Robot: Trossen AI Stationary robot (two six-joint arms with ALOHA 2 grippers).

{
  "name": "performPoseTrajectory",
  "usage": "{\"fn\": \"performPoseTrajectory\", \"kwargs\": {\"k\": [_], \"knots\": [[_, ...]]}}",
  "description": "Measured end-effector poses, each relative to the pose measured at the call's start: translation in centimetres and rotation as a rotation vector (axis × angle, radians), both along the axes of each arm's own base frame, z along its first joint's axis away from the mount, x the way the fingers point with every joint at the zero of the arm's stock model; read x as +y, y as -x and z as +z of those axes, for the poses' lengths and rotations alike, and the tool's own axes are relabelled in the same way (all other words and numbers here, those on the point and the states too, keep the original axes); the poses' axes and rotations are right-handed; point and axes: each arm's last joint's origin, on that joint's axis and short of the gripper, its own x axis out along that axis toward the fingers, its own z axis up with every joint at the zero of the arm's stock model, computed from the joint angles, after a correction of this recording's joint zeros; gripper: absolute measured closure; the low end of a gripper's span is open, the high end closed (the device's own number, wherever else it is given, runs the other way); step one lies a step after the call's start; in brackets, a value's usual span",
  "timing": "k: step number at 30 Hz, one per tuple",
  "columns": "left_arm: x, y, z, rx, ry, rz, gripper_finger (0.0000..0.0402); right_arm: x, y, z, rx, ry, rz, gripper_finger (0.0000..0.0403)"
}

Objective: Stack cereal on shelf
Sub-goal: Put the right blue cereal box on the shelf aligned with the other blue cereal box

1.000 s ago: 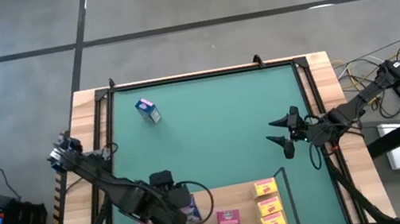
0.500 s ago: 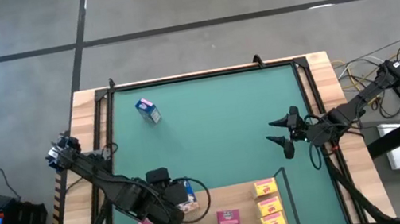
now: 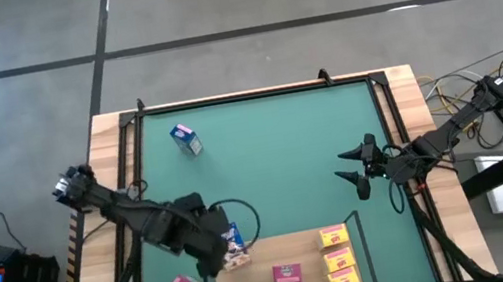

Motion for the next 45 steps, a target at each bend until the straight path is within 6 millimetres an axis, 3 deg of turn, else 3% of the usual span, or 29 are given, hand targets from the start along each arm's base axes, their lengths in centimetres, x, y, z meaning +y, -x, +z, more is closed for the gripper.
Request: {"fn": "performPoseTrajectory", "kwargs": {"k": [6,15,22,30,45], "knots": [[3.4,1.1,-1.0,0.012,0.134,0.033,0.0087,0.0,0.0,0.0,0.000,0.000,0.000,0.0138],[6.8,5.8,-4.8,-0.179,0.225,0.062,0.0037,0.0,0.0,0.0,0.000,0.000,0.000,0.0138],[8.3,8.3,-7.7,-0.302,0.285,0.094,0.0004,0.0,0.0,0.0,0.000,0.000,0.000,0.0138],[9.4,9.9,-10.5,-0.428,0.359,0.156,0.0002,0.0,0.0,0.0,0.001,0.000,0.000,0.0138],[10.8,10.7,-13.0,-0.535,0.503,0.373,0.0002,0.0,0.0,0.0,0.000,0.000,0.000,0.0138]]}}
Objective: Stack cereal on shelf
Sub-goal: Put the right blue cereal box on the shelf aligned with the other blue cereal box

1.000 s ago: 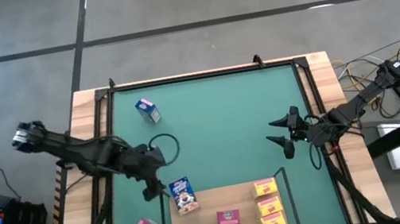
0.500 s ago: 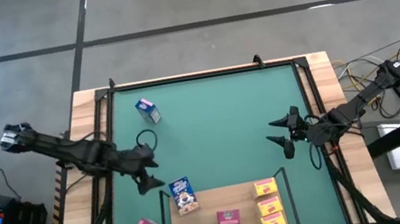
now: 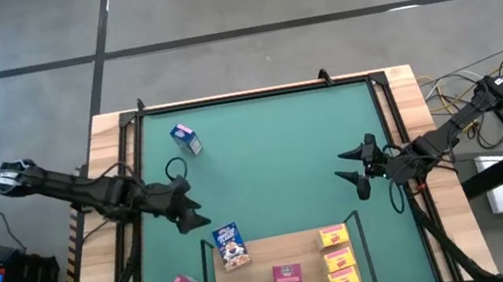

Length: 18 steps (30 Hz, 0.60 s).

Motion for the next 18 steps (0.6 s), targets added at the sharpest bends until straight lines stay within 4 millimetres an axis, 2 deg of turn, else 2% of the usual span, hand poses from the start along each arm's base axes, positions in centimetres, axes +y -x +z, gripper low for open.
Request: {"fn": "performPoseTrajectory", "kwargs": {"k": [7,18], "knots": [[0.0,0.0,-2.0,-0.040,0.050,0.024,0.0002,0.0,0.0,0.0,0.000,0.000,0.000,0.0138],[-0.2,-0.5,-3.7,-0.056,0.161,0.063,0.0001,0.0,0.0,0.0,0.000,0.000,0.000,0.0138]]}}
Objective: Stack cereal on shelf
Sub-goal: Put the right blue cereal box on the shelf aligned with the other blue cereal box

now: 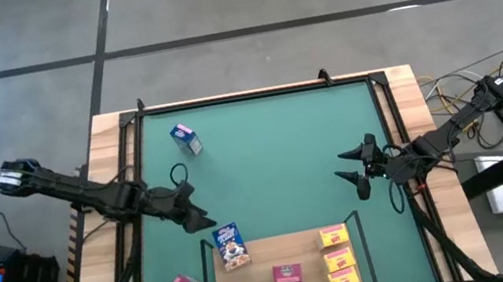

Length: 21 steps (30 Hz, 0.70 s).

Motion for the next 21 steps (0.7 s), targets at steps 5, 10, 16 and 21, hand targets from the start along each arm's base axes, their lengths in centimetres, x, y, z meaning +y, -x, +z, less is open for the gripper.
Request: {"fn": "performPoseTrajectory", "kwargs": {"k": [5,10,16,21], "knots": [[-0.2,-0.4,-0.8,0.020,0.044,-0.001,0.0001,0.0,0.0,0.0,0.000,0.000,0.000,0.0138],[-0.5,-1.2,-1.3,0.021,0.077,-0.010,0.0001,0.0,0.0,0.0,0.000,0.000,0.000,0.0138],[-0.8,-1.9,-2.0,0.023,0.097,-0.028,0.0001,0.0,0.0,0.0,0.000,0.000,0.000,0.0138],[-1.0,-2.4,-2.5,0.035,0.126,-0.052,0.0001,0.0,0.0,0.0,0.000,0.000,0.000,0.0138]]}}
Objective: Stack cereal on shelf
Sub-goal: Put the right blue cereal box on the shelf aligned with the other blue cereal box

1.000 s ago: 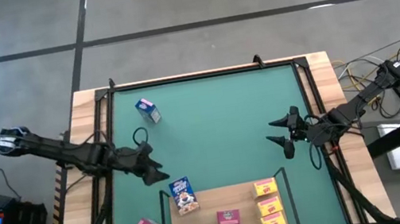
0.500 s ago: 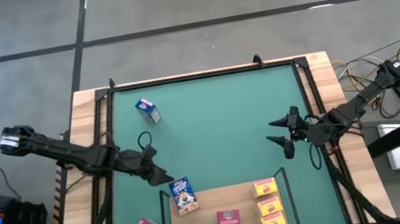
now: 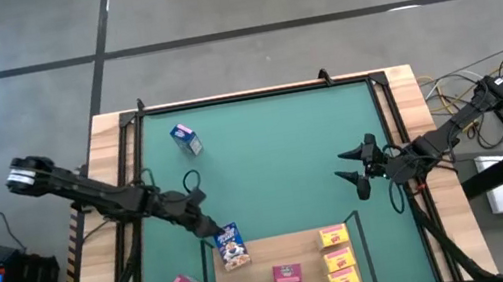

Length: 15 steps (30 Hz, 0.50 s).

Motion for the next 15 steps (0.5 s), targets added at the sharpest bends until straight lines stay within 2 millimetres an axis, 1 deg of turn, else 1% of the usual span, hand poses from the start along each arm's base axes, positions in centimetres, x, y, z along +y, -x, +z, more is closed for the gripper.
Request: {"fn": "performPoseTrajectory", "kwargs": {"k": [6,12,15], "knots": [[-0.1,-0.3,-0.8,-0.014,0.014,-0.013,0.0001,0.0,0.0,0.0,0.000,0.000,0.000,0.0138],[-0.2,-0.2,-1.9,-0.054,0.042,-0.036,0.0001,0.0,0.0,0.0,0.000,0.000,0.000,0.0138],[-0.3,-0.4,-2.0,-0.072,0.055,-0.050,0.0001,0.0,0.0,0.0,0.000,0.000,0.000,0.0138]]}}
